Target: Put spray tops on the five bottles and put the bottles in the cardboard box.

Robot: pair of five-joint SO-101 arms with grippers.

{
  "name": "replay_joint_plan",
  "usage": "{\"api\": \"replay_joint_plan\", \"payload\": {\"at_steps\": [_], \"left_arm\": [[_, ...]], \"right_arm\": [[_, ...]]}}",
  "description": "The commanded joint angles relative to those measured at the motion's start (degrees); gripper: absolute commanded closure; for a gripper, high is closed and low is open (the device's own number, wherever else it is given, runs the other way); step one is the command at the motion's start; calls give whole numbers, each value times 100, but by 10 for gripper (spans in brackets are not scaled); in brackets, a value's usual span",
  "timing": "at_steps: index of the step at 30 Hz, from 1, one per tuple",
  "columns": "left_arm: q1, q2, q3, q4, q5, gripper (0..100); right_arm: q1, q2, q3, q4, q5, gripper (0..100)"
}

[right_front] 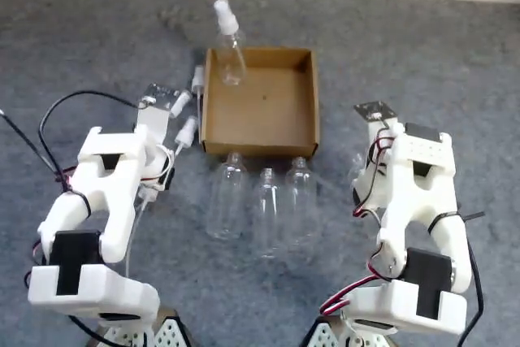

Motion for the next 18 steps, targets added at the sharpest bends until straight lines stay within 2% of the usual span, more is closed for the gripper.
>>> {"api": "replay_joint_plan", "payload": {"at_steps": [1,5,9,15,18], "left_arm": [[-48,-31,-374,114,18,896],[-31,-4,-391,123,18,901],[-40,-13,-356,202,9,1000],[-40,13,-391,404,0,956],[-40,-22,-374,413,0,974]], "right_arm": [[31,-251,-295,13,44,681],[31,-251,-303,13,53,681],[31,-242,-303,13,53,681],[31,-286,-295,13,53,681],[57,-286,-295,13,53,681]]}}
